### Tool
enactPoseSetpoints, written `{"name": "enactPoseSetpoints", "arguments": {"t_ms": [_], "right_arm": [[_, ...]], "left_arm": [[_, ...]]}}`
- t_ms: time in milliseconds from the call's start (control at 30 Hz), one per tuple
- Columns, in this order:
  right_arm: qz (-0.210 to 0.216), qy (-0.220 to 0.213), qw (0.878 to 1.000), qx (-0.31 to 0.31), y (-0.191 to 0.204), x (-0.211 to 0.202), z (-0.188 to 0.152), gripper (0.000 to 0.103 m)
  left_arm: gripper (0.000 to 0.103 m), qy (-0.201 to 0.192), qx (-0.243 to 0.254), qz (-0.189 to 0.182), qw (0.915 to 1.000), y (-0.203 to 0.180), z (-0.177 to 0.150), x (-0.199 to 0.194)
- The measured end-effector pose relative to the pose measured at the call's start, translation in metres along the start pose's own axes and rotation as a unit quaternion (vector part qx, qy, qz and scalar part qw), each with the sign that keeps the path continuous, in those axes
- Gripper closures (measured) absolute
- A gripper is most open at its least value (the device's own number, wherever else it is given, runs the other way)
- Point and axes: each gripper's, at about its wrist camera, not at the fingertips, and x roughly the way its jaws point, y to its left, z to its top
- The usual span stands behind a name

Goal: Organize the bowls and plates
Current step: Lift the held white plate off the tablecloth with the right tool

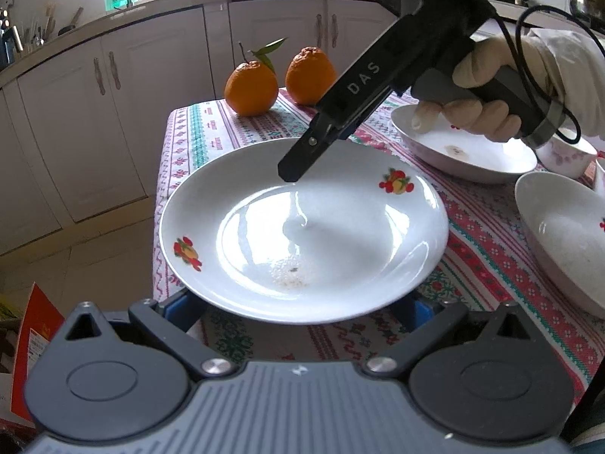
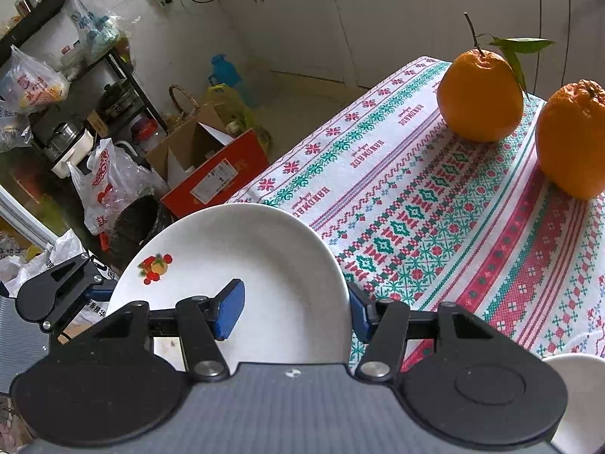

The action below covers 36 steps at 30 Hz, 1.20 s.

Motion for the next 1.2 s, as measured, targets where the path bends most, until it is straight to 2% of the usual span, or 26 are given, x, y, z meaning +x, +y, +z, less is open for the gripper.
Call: {"name": "enactPoseSetpoints", "arguments": {"t_ms": [633,833,900,1200], "right_arm": [[-0.011,0.001,1.0,-0.006,0.001,0.001,0.0,0.038],[-0.01,0.005,1.0,-0.015,0.007,0.002,0.0,0.022],[-0.009,0.002,1.0,-0.017,0.01,-0.003,-0.001,0.011],[-0.036,-0.038,0.997,-0.055,0.038,-0.061,-0.018,0.002]], "left_arm": [[0.002,0.004,-0.004,-0.012,0.9999,0.001,0.001,0.003],[0.001,0.003,-0.001,-0.011,0.9999,0.0,0.001,0.004],[0.001,0.001,0.005,-0.004,1.0,-0.002,0.0,0.0],[0.001,-0.013,0.005,0.008,0.9999,-0.009,-0.003,-0.041]]}}
